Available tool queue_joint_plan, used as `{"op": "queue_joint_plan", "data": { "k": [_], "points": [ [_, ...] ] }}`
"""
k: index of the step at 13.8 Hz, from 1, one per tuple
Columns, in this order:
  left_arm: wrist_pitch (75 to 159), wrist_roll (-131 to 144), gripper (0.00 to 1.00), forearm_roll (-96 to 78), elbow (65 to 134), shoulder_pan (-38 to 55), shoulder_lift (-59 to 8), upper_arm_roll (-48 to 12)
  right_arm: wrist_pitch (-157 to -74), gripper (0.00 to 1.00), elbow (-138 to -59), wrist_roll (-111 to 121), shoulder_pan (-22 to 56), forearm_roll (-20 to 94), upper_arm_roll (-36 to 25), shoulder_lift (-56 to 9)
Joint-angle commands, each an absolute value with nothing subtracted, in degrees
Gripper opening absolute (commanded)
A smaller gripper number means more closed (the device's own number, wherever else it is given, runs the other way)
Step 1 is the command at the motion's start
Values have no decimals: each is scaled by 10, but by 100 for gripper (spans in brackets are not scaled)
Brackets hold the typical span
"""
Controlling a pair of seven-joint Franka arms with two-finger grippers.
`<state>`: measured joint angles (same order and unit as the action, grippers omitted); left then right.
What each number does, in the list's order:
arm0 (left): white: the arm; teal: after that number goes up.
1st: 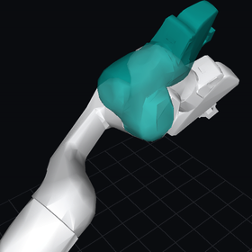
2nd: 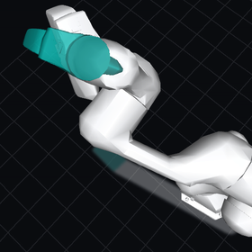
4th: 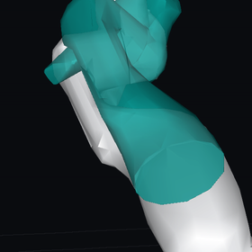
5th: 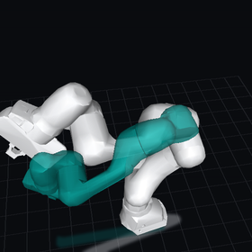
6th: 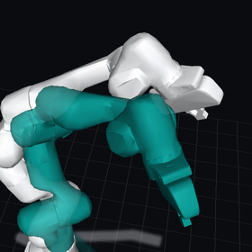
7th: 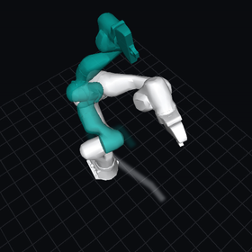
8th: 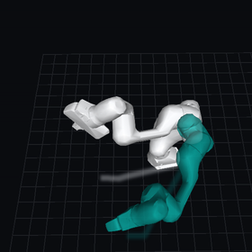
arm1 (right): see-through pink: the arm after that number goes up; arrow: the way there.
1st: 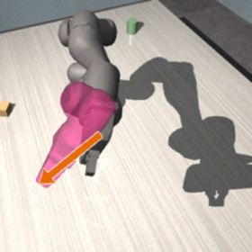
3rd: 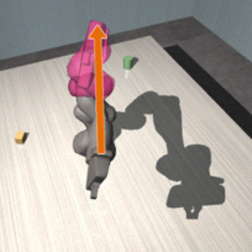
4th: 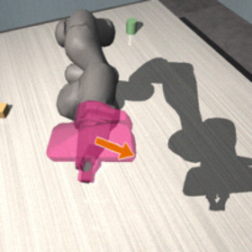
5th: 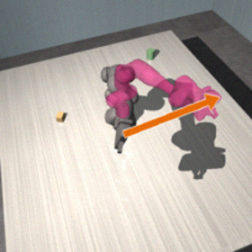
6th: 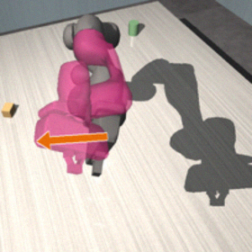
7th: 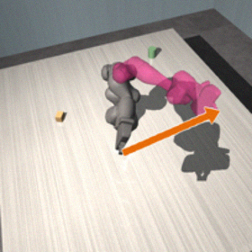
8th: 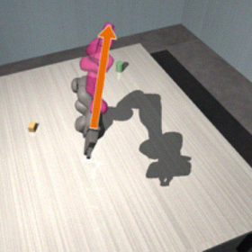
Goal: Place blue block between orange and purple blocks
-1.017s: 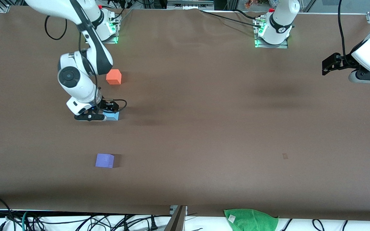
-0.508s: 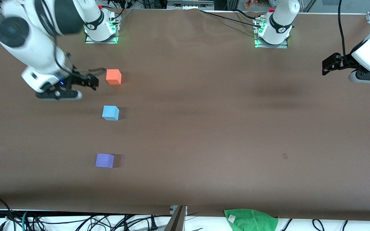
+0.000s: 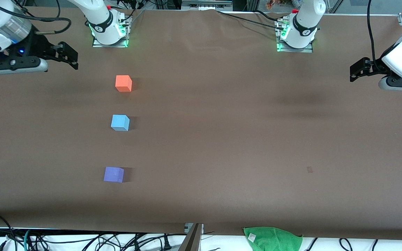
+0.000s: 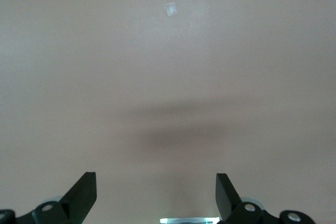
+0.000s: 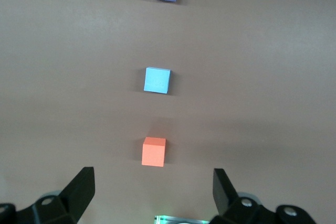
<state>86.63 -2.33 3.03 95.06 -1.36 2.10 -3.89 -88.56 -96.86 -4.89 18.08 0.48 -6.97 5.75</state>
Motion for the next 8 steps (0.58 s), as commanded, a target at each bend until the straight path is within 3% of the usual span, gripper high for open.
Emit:
{"op": "queue_joint_plan", "data": {
  "k": [1,8],
  "points": [
    [865,-18,100,25,952,-14,29,-40,-882,99,-963,-21,155,9,-64,36],
    [864,-18,100,25,951,-14,28,-40,-878,99,-908,-11,130,17,-50,11]
  ]
}}
